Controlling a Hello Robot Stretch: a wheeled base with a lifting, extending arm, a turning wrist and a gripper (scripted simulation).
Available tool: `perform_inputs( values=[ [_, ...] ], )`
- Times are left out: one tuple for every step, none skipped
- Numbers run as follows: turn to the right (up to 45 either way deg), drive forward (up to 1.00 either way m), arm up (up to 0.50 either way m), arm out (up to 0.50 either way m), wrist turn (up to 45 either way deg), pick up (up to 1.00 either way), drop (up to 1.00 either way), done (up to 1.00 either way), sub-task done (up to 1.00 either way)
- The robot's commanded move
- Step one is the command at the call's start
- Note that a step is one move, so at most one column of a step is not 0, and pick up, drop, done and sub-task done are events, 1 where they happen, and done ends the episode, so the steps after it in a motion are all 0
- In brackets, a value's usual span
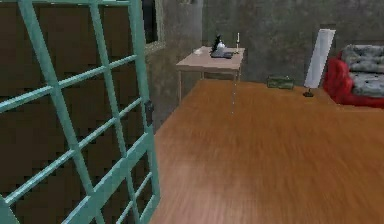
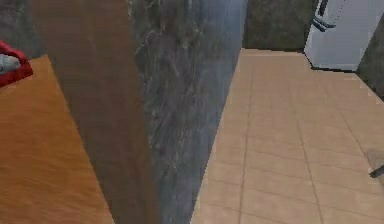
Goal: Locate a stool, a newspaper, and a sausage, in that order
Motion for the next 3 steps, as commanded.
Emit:
perform_inputs(
  values=[
    [6.0, 0.00, 0.00, 0.00, 0.0, 0.00, 0.00, 0.00, 0.00],
    [0.0, 0.30, 0.00, 0.00, 0.0, 0.00, 0.00, 0.00, 0.00],
    [30.0, 0.00, 0.00, 0.00, 0.0, 0.00, 0.00, 0.00, 0.00]
  ],
)
